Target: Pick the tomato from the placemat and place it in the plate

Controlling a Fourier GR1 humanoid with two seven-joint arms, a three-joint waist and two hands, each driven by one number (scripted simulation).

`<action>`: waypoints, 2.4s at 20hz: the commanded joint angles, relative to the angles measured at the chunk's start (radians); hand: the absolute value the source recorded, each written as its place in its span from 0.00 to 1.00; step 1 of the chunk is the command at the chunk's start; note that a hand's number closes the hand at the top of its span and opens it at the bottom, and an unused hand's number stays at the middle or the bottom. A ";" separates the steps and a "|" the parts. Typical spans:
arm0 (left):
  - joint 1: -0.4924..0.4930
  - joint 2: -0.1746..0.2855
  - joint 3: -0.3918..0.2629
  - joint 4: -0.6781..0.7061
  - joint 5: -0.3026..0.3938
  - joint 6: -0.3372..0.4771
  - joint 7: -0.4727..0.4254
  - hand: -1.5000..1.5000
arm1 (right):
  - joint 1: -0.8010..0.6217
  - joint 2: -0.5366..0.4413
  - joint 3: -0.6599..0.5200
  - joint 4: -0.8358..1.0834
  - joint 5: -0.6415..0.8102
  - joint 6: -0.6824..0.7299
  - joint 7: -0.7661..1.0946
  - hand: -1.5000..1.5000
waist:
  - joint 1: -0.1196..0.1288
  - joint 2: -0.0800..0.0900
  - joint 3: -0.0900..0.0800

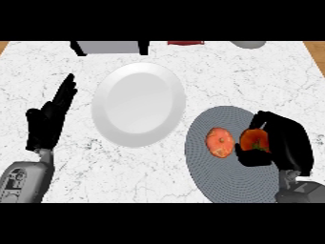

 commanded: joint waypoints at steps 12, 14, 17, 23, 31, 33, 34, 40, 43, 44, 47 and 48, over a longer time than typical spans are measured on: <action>-0.022 -0.002 0.018 -0.012 0.004 -0.036 0.012 0.50 | -0.239 0.227 0.185 -0.183 0.107 0.040 0.083 1.00 | 0.026 0.009 0.002; -0.065 -0.033 -0.001 0.080 -0.022 -0.022 -0.029 0.50 | -0.355 0.248 0.224 -0.054 0.080 -0.025 0.152 1.00 | 0.029 0.013 0.002; -0.078 -0.040 0.001 0.085 -0.035 -0.005 -0.021 0.50 | -0.487 0.250 0.224 0.123 -0.011 -0.091 0.226 1.00 | 0.040 0.014 0.002; -0.082 -0.069 -0.026 0.023 -0.048 0.007 0.027 0.50 | -0.705 0.251 0.207 0.468 -0.171 -0.261 0.142 1.00 | 0.054 0.017 0.002; -0.077 -0.038 -0.005 -0.009 -0.015 -0.044 0.030 0.50 | -0.901 0.252 0.353 0.880 -0.235 -0.312 0.209 1.00 | 0.083 0.023 0.001; -0.126 -0.060 -0.024 0.031 -0.051 -0.013 0.046 0.50 | -0.886 0.252 0.401 0.915 -0.344 -0.424 0.240 1.00 | 0.103 0.030 0.002; -0.077 -0.063 -0.020 0.014 -0.030 -0.029 0.019 0.50 | -0.886 0.252 0.382 0.939 -0.388 -0.426 0.208 1.00 | 0.097 0.027 0.002; -0.106 -0.068 -0.029 0.072 -0.044 -0.039 -0.015 0.50 | -0.860 0.252 0.430 1.035 -0.564 -0.574 0.105 0.00 | 0.124 0.039 0.002; -0.072 -0.101 -0.079 -0.001 -0.075 -0.016 0.015 0.50 | -0.893 0.252 0.405 1.098 -0.632 -0.588 0.015 0.00 | 0.130 0.036 0.003; -0.115 -0.068 -0.044 0.048 -0.060 -0.038 0.011 0.50 | -0.870 0.252 0.424 1.054 -0.682 -0.609 -0.007 0.00 | 0.120 0.036 0.003; -0.063 -0.058 -0.019 0.035 -0.028 -0.054 -0.011 0.50 | -0.883 0.252 0.331 0.998 -0.752 -0.676 -0.112 0.00 | 0.101 0.030 0.003; -0.120 -0.057 -0.028 0.038 -0.044 -0.049 0.031 0.50 | -0.870 0.252 0.370 0.976 -0.775 -0.751 -0.105 0.00 | 0.117 0.033 0.004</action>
